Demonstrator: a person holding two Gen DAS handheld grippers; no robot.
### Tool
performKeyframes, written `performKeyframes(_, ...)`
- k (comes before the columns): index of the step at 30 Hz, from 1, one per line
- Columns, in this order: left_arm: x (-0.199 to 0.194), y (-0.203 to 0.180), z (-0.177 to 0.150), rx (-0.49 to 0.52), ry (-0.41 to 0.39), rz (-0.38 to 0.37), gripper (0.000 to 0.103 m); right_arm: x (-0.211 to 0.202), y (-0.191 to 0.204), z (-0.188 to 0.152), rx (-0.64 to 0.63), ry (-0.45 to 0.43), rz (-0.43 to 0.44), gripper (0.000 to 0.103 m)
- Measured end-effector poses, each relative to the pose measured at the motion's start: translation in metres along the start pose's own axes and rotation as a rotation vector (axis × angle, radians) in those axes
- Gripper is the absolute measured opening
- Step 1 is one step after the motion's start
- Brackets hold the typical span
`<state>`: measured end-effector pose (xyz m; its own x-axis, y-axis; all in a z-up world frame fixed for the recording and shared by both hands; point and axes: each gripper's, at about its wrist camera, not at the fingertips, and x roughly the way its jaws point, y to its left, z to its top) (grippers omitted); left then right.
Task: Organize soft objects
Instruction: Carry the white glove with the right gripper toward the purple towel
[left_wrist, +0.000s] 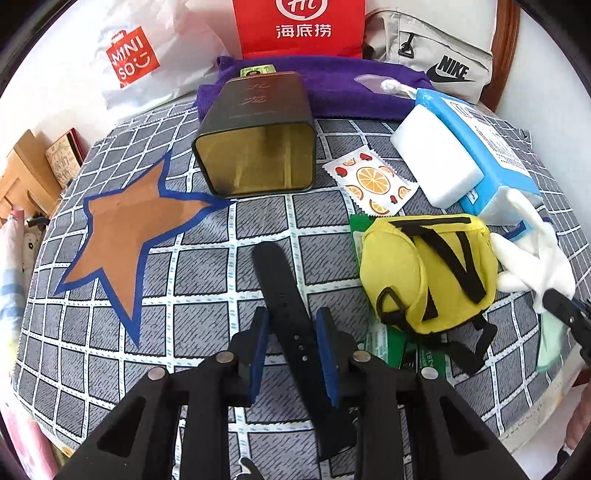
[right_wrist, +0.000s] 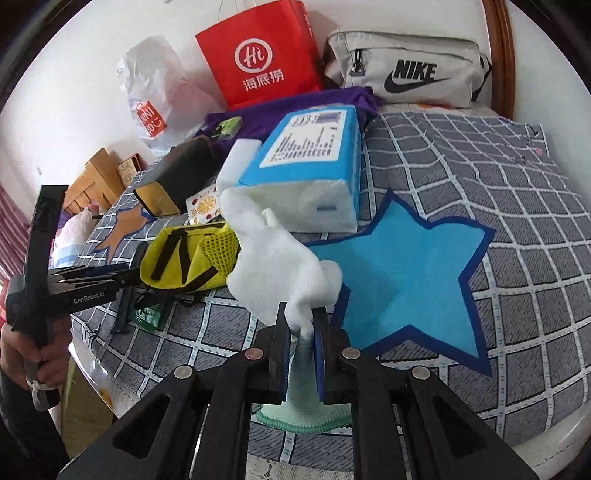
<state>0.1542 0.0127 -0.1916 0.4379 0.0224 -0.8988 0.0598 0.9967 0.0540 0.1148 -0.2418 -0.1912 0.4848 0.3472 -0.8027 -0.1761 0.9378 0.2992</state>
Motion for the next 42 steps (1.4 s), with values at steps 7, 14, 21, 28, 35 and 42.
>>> performKeyframes(7, -0.005, 0.012, -0.01, -0.067, 0.074, -0.06, 0.049, -0.008, -0.005, -0.008, 0.0, 0.0, -0.01, 0.013)
performKeyframes(14, -0.005, -0.002, -0.014, -0.042, -0.001, -0.034, 0.021, -0.005, -0.008, -0.011, 0.019, 0.009, -0.011, 0.013)
performKeyframes(21, -0.011, 0.003, -0.007, -0.099, 0.03, -0.038, 0.019, -0.022, -0.001, -0.008, -0.008, -0.028, -0.02, 0.01)
performKeyframes(28, -0.03, 0.023, -0.006, -0.167, 0.001, -0.089, 0.019, -0.059, 0.002, 0.003, -0.017, -0.083, 0.003, 0.009)
performKeyframes(35, -0.05, 0.026, 0.008, -0.179, -0.047, -0.118, 0.019, -0.077, 0.005, 0.022, -0.028, -0.118, 0.01, 0.009)
performKeyframes(42, -0.068, 0.04, 0.027, -0.183, -0.097, -0.111, 0.019, -0.082, 0.02, 0.045, -0.055, -0.141, 0.009, 0.009)
